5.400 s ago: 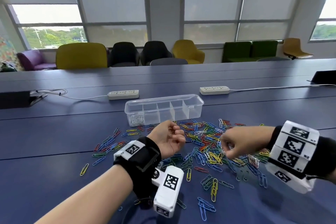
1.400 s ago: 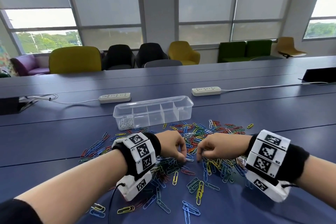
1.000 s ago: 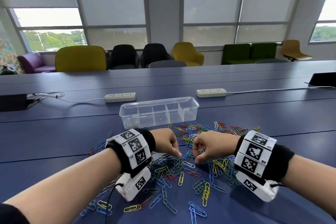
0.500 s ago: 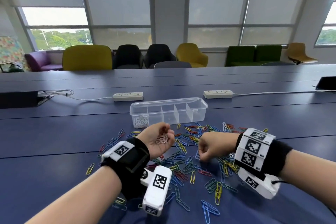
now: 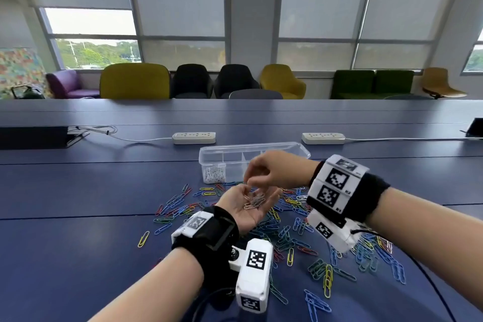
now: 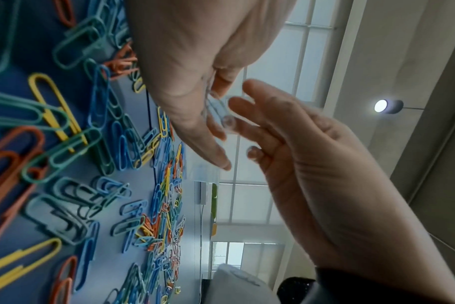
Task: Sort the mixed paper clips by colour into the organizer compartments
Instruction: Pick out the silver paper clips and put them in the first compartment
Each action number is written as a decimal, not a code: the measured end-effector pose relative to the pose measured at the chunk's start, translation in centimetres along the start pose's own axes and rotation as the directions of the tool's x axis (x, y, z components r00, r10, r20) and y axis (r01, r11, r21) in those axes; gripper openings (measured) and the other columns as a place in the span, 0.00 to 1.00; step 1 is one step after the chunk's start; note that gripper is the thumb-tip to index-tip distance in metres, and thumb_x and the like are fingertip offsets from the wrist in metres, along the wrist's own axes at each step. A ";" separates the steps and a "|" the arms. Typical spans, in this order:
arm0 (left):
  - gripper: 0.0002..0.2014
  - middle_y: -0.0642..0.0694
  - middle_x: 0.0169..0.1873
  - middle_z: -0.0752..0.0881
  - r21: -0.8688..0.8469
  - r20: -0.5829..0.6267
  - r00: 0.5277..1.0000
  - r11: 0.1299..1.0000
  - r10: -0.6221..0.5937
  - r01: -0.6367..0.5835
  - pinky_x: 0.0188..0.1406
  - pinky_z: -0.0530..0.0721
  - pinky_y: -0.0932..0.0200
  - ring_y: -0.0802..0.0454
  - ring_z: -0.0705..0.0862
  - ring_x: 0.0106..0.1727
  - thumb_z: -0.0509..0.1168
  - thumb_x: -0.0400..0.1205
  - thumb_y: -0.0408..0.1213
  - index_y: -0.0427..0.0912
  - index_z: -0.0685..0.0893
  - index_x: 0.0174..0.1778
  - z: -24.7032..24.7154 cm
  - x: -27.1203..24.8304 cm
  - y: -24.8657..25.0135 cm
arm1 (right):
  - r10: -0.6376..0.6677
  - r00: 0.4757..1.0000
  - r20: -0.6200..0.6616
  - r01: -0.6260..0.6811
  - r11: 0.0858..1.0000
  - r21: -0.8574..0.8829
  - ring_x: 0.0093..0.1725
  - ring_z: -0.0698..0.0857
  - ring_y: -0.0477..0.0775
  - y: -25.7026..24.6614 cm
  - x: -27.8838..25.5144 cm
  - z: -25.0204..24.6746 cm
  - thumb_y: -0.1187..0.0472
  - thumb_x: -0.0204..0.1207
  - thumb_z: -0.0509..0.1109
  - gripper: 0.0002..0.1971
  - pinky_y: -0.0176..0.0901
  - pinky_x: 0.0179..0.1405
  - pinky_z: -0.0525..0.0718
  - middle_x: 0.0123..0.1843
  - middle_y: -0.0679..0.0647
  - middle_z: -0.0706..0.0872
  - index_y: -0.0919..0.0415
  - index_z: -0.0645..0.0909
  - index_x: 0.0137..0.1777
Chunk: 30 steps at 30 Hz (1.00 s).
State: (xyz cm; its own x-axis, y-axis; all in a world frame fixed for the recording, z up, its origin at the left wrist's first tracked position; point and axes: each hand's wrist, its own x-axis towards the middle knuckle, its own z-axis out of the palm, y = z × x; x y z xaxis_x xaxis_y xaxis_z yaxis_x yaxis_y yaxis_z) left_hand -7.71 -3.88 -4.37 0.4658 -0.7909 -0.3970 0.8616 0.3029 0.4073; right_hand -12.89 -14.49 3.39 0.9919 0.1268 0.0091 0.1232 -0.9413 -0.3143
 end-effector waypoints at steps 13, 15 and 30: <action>0.23 0.47 0.23 0.67 0.999 0.029 0.968 -0.037 0.249 -0.021 0.12 0.59 0.73 0.56 0.64 0.14 0.49 0.88 0.47 0.42 0.71 0.28 6.5 5.6 0.2 | 0.290 0.946 0.149 -0.288 0.957 -0.031 0.35 0.80 0.38 13.3 -3.6 -1.6 0.60 0.78 0.69 0.10 0.25 0.36 0.74 0.46 0.54 0.88 0.60 0.86 0.56; 0.24 0.40 0.30 0.80 0.883 0.139 0.968 -0.468 0.210 -0.026 0.23 0.74 0.68 0.47 0.78 0.27 0.51 0.87 0.46 0.39 0.82 0.31 7.3 7.0 0.1 | 0.287 0.939 0.188 -0.290 0.957 -0.010 0.34 0.80 0.38 14.1 -3.2 -1.3 0.62 0.77 0.70 0.10 0.25 0.36 0.74 0.48 0.56 0.89 0.61 0.86 0.56; 0.15 0.41 0.53 0.87 0.582 0.147 0.988 -0.811 0.036 -0.057 0.44 0.75 0.60 0.45 0.84 0.55 0.68 0.79 0.43 0.36 0.85 0.55 7.5 10.2 -1.5 | 0.261 0.933 0.248 -0.244 0.965 -0.099 0.39 0.78 0.48 15.3 1.2 -0.2 0.64 0.73 0.73 0.14 0.31 0.32 0.71 0.46 0.56 0.85 0.60 0.84 0.59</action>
State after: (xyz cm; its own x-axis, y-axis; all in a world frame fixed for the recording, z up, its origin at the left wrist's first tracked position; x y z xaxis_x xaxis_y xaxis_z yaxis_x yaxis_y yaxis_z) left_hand -5.75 -16.40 -2.87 0.4620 -0.8490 -0.2563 -0.8428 -0.5103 0.1710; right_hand -9.77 -28.83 -1.22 0.9497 -0.0499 -0.3090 -0.1198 -0.9700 -0.2114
